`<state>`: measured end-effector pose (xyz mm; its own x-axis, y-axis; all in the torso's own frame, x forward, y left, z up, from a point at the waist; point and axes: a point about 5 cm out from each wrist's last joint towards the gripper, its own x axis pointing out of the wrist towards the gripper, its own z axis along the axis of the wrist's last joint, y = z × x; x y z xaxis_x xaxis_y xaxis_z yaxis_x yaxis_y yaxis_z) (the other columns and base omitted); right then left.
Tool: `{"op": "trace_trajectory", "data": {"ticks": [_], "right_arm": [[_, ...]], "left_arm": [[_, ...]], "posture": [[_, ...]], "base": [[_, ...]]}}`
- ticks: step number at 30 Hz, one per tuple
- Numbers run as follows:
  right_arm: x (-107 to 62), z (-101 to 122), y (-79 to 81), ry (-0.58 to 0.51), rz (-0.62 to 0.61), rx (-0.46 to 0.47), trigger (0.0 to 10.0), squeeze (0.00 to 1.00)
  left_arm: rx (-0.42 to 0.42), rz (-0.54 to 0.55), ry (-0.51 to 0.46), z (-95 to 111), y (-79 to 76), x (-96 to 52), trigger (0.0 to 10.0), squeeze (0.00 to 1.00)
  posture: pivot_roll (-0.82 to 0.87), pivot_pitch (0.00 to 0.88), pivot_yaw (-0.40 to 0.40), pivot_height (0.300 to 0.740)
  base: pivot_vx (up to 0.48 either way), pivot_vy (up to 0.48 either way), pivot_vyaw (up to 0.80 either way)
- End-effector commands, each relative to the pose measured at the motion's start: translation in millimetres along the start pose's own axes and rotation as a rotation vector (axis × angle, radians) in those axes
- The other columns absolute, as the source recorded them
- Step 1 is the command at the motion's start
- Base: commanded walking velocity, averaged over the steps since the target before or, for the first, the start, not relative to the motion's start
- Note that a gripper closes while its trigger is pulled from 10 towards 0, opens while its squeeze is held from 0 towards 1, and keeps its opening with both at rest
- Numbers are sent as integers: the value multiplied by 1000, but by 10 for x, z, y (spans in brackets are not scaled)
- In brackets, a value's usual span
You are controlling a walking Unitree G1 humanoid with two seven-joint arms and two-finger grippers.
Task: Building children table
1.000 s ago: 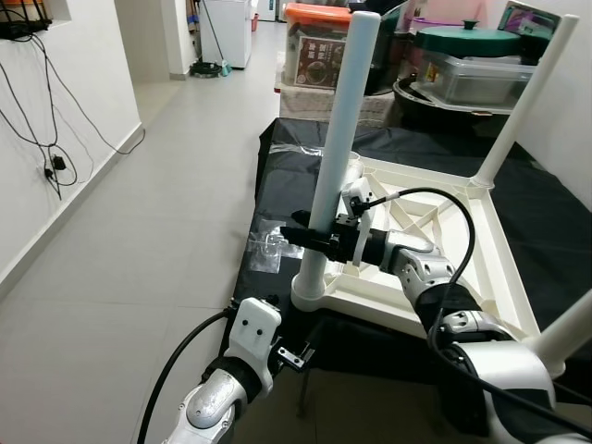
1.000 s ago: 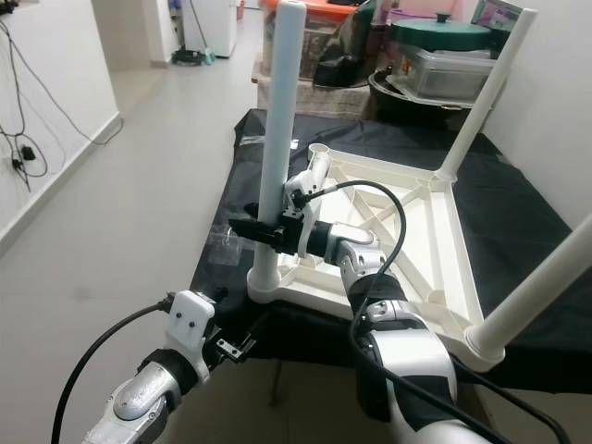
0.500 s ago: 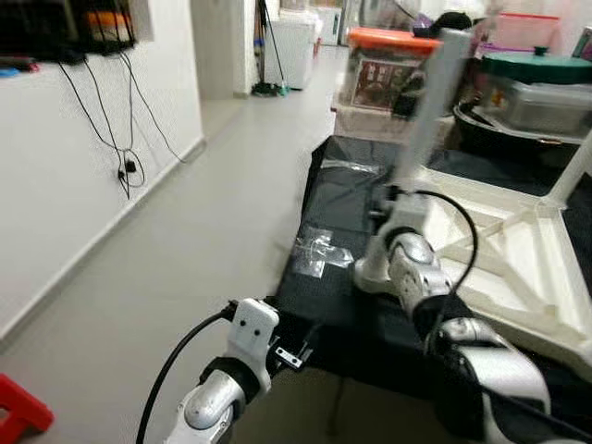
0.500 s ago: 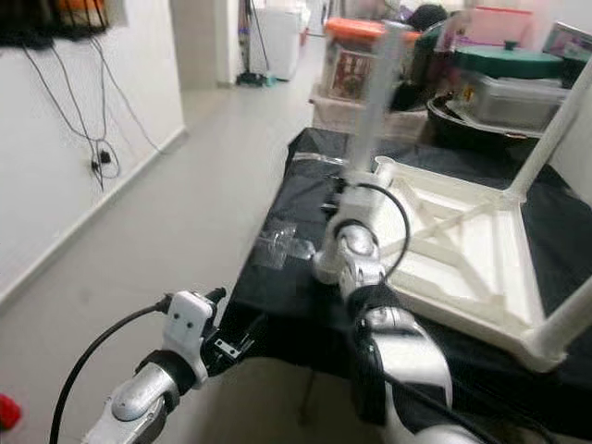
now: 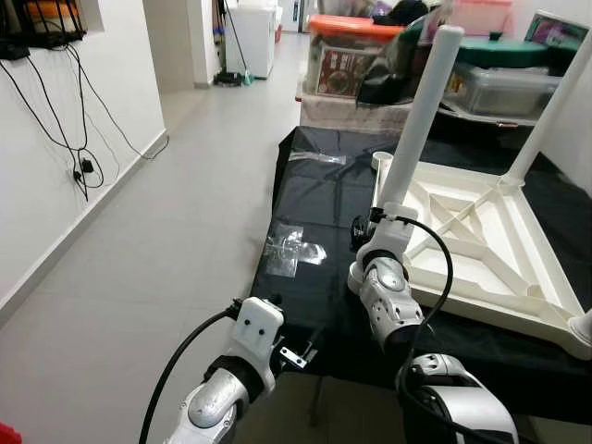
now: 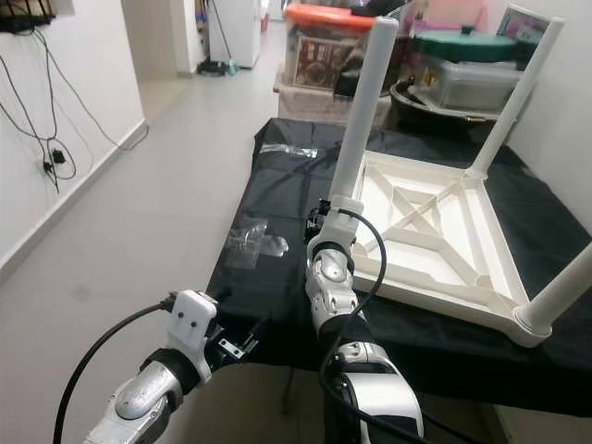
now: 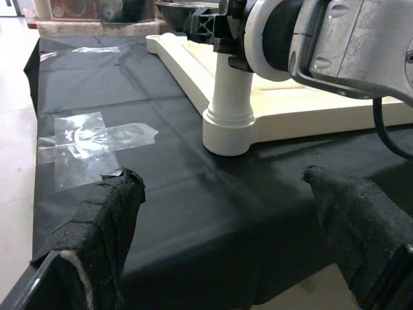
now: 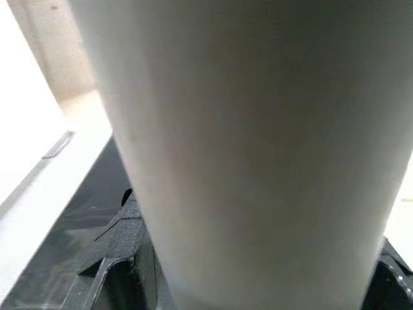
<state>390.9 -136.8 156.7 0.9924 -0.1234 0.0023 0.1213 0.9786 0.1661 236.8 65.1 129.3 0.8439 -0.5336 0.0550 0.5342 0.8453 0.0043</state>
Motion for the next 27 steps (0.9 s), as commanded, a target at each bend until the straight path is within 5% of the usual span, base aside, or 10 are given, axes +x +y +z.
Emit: {"op": "trace_trajectory", "data": {"ticks": [1,4,5,8,13,22,23,24,25,27], "right_arm": [[55,90,46,13,159,-17,10000,0],[75,126,74,58,356,20,10000,0],[46,136,112,97,560,40,10000,0],[-30,139,122,156,821,52,10000,0],[-82,191,132,169,986,53,10000,0],[-193,391,480,150,1362,30,10000,0],[-202,384,514,141,1372,13,5569,0],[-207,379,535,135,1375,-1,5569,0],[-182,361,550,136,1323,-18,0,0],[-135,338,548,135,1229,-44,0,0]], "left_arm": [[-6,-5,15,-31,-4,7,10000,0],[-5,-6,13,-31,-3,13,10000,0],[-3,-7,12,-31,-1,16,10000,0],[-2,-10,12,-31,1,19,10000,0],[-1,-12,12,-30,2,22,10000,0],[9,-16,11,-37,-11,26,10000,0],[10,-15,11,-41,-14,23,10000,0],[10,-15,11,-44,-17,21,10000,0],[11,-15,12,-47,-20,18,10000,0],[12,-15,13,-51,-23,16,10000,0]], "posture": [[73,0,-88,740],[82,0,-95,740],[79,0,-90,740],[78,0,-90,740],[79,0,-90,740],[102,0,-117,740],[105,0,-121,740],[105,0,-121,740],[107,0,-126,740],[107,0,-126,740]], "base": [[0,0,0],[0,0,0],[0,0,0],[0,0,0],[0,0,0],[0,0,0],[0,0,0],[0,0,0],[0,0,0],[0,0,0]]}}
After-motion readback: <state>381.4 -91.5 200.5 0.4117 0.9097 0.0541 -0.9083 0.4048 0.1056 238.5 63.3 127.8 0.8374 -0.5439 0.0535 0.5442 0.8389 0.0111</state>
